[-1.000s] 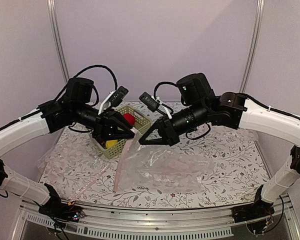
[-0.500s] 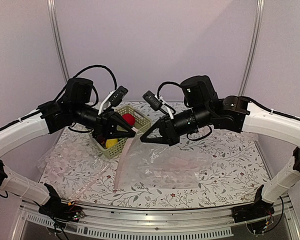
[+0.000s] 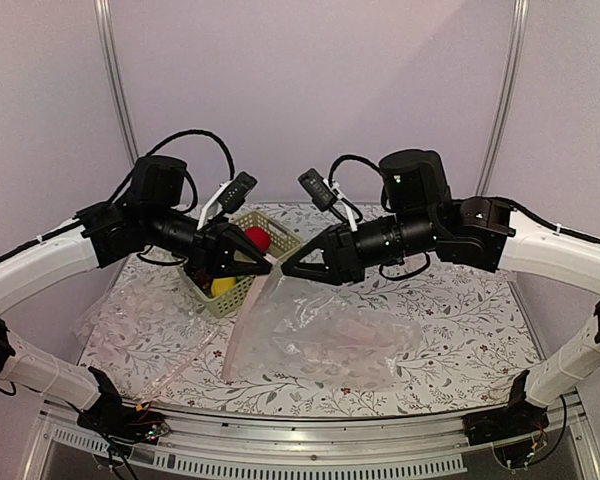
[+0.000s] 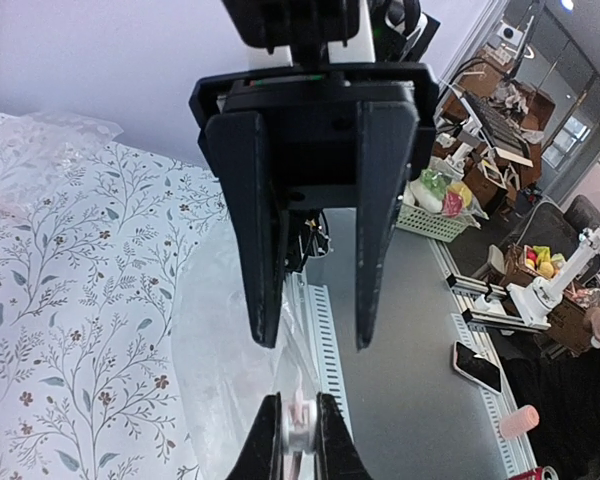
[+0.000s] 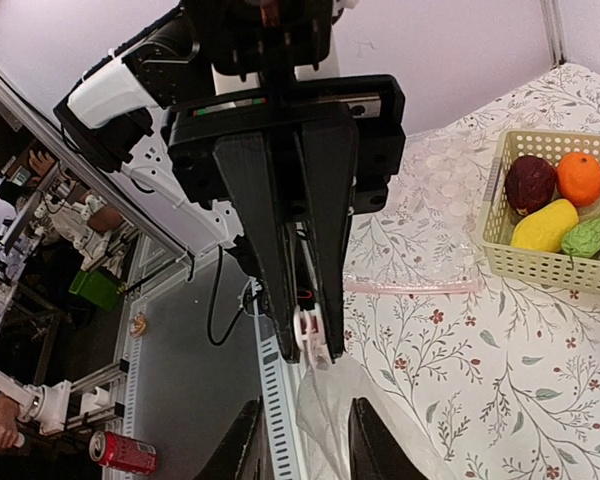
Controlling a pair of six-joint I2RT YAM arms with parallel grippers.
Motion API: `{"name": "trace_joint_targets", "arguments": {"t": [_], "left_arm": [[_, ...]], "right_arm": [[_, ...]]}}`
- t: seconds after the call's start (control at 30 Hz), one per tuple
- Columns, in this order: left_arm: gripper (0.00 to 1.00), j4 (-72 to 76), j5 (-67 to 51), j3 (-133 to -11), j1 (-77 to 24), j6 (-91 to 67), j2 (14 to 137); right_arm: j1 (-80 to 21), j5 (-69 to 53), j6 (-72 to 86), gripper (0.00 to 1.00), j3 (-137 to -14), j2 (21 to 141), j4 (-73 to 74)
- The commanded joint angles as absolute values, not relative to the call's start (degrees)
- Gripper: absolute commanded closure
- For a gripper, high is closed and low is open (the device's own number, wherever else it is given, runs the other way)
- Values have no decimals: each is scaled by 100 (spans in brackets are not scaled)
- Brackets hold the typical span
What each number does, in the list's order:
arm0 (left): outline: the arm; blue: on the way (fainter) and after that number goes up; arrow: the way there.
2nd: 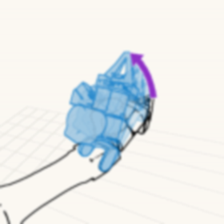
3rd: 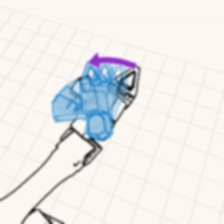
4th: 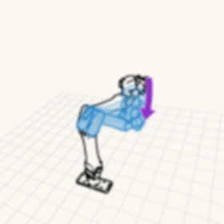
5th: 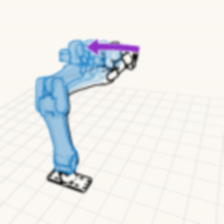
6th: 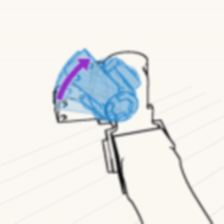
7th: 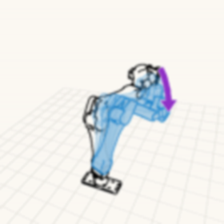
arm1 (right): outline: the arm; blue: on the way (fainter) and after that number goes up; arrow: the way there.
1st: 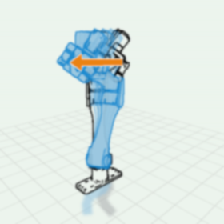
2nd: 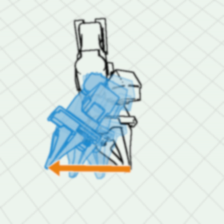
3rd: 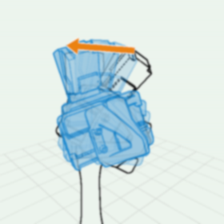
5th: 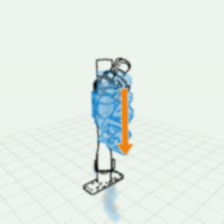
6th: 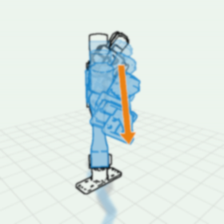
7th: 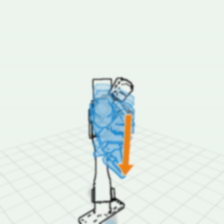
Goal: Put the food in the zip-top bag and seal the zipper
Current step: Pass from the right arm to the left
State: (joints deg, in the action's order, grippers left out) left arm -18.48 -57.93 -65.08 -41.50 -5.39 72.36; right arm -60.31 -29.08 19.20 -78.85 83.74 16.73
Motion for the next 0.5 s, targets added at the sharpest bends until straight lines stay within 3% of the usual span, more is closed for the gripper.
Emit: {"name": "trace_joint_targets", "arguments": {"t": [0.0,0.17,0.47], "left_arm": [[100,-1997,-5774,-6495,-4131,-488,7261],[100,-1995,-5787,-6495,-4131,-494,7283],[100,-1997,-5818,-6504,-4140,-501,7316]], "right_arm": [[-6053,-2903,2009,61,-8001,8266,1622],[-6085,-2800,1838,56,-8207,8447,2015],[-6221,-2796,1552,59,-8585,8871,2335]]}}
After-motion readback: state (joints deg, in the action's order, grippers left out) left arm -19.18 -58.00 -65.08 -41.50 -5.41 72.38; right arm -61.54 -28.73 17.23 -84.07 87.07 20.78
